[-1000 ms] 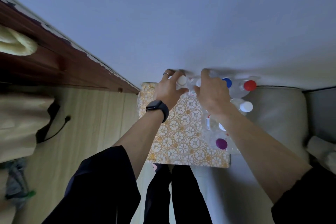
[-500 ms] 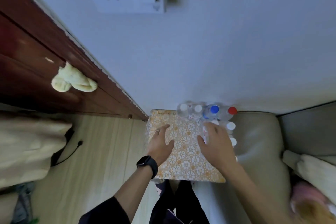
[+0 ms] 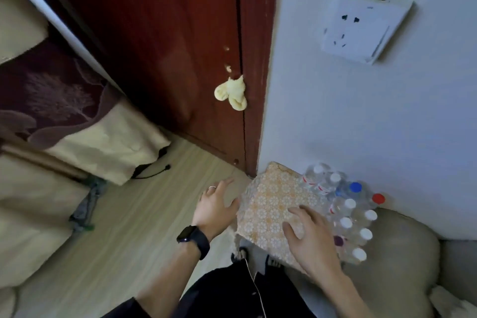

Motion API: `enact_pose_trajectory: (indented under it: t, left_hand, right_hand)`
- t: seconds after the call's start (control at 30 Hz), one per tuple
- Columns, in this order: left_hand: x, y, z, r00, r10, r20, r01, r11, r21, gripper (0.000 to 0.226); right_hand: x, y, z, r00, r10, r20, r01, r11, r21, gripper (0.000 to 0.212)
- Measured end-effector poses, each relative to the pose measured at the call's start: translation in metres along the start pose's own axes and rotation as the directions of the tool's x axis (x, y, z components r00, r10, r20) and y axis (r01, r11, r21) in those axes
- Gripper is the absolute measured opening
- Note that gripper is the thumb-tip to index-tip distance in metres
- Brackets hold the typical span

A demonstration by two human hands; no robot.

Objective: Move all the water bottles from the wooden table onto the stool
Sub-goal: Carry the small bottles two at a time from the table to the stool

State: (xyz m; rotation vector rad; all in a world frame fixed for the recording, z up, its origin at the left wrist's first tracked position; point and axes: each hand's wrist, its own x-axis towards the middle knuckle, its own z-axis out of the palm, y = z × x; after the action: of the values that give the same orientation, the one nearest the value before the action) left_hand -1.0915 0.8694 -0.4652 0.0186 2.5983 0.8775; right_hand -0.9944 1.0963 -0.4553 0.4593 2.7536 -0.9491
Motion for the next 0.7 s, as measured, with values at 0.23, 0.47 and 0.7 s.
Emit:
enact_pose_trajectory:
  t: [0.23, 0.47, 0.7]
  left_hand:
    - [-0.095, -0.068, 0.006, 0.9, -0.391, -0.194, 0.365, 0.918, -0.158, 0.053]
    - [-0.258, -0.115, 0.032, 0.561, -0.742, -0.366, 0.597, 0.669, -0.443, 0.049]
    - [-0.462, -0.149, 0.036, -0.048, -0.867, -0.496, 0.564, 0.387, -0.73, 0.048]
  right_hand:
    - [0.02, -0.056, 0.044, 0.849, -0.459, 0.262, 0.488, 0.871, -0.058, 0.031]
    - [-0.035, -0.151, 0.103, 0.408, -0.687, 0.601, 0.847, 0.531, 0.033, 0.042]
    - [-0.198, -0.251, 0.175, -0.204, -0.728, 0.655, 0.938, 0.047, 0.344, 0.036]
